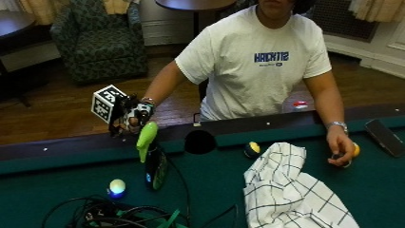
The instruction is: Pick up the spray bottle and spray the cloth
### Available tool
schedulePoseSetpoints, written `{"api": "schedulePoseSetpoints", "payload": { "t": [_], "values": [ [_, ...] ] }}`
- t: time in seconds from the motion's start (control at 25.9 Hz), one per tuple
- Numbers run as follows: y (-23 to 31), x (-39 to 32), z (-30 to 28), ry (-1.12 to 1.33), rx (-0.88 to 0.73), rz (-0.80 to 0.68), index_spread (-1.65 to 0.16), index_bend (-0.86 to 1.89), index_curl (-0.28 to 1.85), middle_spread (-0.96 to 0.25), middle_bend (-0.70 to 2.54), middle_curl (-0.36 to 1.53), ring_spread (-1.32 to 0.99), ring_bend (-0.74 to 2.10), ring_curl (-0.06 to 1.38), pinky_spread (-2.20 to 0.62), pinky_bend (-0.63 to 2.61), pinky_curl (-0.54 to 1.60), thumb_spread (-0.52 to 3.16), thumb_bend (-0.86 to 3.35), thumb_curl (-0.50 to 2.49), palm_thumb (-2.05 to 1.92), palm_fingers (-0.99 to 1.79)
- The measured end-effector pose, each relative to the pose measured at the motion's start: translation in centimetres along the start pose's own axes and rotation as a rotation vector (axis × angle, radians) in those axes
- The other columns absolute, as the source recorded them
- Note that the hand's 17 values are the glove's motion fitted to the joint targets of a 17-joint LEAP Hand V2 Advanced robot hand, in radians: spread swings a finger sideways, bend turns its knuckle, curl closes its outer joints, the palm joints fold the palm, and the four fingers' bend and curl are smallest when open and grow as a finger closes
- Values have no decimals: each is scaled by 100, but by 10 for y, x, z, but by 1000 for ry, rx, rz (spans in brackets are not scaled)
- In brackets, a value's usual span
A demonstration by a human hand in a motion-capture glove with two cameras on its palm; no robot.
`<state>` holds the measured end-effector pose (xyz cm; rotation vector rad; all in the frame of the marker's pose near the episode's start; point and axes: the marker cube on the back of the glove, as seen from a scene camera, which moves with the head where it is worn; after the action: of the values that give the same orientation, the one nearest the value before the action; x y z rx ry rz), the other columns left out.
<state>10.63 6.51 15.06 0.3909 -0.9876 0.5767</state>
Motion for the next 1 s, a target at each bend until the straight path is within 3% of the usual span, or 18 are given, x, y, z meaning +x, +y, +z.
{"api": "schedulePoseSetpoints", "payload": {
  "t": [0.7,0.85,1.0],
  "values": [
    [2,-10,1,-69,-28,-20,-25,88,62,-22,97,72,-21,110,65,-11,96,73,60,7,62,99,124],
    [3,-11,7,-86,-133,-4,-24,71,60,-20,87,69,-20,107,64,-14,94,72,64,1,63,93,104],
    [6,-11,11,-5,-134,-29,-26,53,57,-20,77,64,-20,100,62,-18,75,65,74,-3,61,87,84]
  ]
}}
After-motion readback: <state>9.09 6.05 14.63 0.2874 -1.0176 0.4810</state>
